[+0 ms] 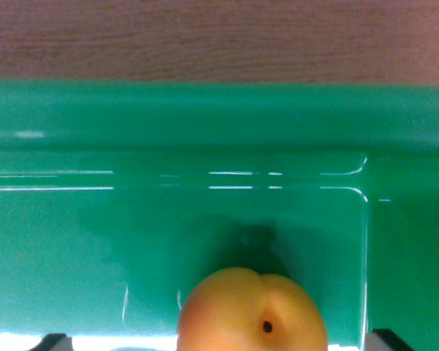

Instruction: Pick fruit

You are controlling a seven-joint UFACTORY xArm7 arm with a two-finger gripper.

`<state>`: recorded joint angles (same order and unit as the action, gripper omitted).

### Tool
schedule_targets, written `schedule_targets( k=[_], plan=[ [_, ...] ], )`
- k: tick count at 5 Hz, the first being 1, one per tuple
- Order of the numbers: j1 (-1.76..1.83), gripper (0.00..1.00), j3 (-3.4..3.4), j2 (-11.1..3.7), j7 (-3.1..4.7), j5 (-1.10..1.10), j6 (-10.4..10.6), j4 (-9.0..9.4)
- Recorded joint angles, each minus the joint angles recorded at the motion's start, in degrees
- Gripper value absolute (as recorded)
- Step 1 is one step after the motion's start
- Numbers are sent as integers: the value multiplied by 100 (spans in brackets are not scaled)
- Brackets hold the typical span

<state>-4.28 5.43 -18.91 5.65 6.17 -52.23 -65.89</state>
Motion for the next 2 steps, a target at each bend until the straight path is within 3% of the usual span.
schedule_targets(
  k=[1, 2],
  plan=[
    [-27, 0, 28, -84, 1, 9, 207, 126],
    [-27, 0, 28, -84, 1, 9, 207, 126]
  ],
)
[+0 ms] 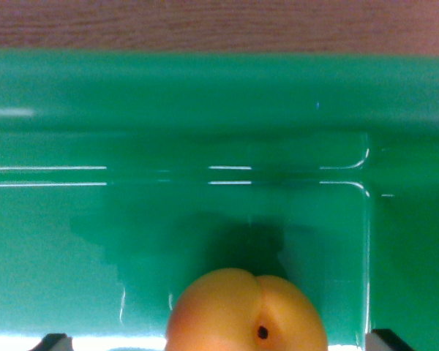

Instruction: Pick fruit

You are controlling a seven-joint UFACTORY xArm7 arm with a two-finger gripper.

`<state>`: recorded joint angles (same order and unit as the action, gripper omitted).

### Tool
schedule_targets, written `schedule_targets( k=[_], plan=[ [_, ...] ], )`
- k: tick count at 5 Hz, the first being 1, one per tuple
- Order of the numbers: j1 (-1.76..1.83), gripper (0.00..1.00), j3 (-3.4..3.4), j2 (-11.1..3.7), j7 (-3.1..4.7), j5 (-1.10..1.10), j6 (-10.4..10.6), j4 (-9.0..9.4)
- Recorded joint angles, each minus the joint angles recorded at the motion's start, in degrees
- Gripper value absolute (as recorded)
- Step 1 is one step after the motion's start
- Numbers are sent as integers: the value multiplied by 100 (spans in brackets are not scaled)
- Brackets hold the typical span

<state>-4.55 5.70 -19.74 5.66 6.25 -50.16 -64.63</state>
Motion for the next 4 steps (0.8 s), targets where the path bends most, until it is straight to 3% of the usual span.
schedule_targets(
  k=[1, 4],
  plan=[
    [-24, 0, 25, -75, 1, 8, 186, 113],
    [-43, 0, 46, -137, 1, 14, 339, 207]
  ],
)
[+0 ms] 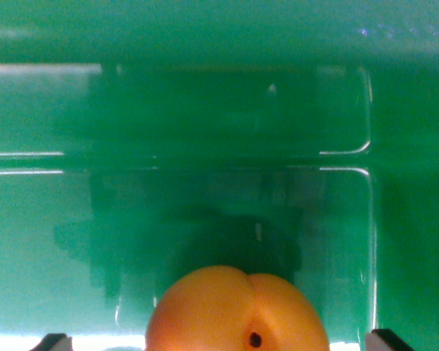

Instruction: Pick fruit

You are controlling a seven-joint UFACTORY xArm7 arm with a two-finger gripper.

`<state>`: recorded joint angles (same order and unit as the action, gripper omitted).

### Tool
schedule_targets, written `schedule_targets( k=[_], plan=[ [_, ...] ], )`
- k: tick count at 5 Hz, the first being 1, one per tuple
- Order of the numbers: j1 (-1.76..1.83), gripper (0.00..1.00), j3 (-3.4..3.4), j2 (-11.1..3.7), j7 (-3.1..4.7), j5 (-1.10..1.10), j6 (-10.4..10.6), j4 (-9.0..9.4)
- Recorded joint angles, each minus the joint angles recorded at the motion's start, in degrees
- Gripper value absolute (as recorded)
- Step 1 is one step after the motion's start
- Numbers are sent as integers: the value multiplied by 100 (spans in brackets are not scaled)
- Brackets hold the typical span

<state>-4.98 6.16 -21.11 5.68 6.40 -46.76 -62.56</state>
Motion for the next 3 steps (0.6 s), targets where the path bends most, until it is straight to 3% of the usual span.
schedule_targets(
  k=[3],
  plan=[
    [-31, 0, 32, -97, 1, 10, 241, 147]
  ],
)
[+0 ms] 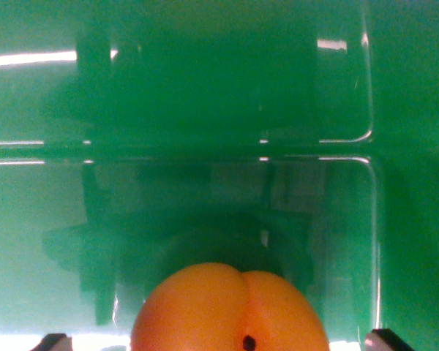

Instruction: Pick fruit

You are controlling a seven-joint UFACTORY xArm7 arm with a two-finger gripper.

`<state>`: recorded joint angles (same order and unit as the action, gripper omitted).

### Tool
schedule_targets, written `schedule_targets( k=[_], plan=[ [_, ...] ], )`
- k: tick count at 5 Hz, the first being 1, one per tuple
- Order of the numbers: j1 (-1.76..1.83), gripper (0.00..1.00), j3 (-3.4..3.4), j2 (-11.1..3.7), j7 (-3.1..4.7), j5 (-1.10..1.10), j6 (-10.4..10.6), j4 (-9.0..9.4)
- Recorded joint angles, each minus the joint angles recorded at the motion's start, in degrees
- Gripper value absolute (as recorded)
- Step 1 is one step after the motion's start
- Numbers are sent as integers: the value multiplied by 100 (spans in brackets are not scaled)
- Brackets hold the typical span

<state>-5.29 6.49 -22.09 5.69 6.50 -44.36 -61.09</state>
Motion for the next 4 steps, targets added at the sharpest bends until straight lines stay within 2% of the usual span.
schedule_targets(
  k=[4],
  plan=[
    [-15, 0, 15, -46, 1, 5, 114, 69]
  ],
)
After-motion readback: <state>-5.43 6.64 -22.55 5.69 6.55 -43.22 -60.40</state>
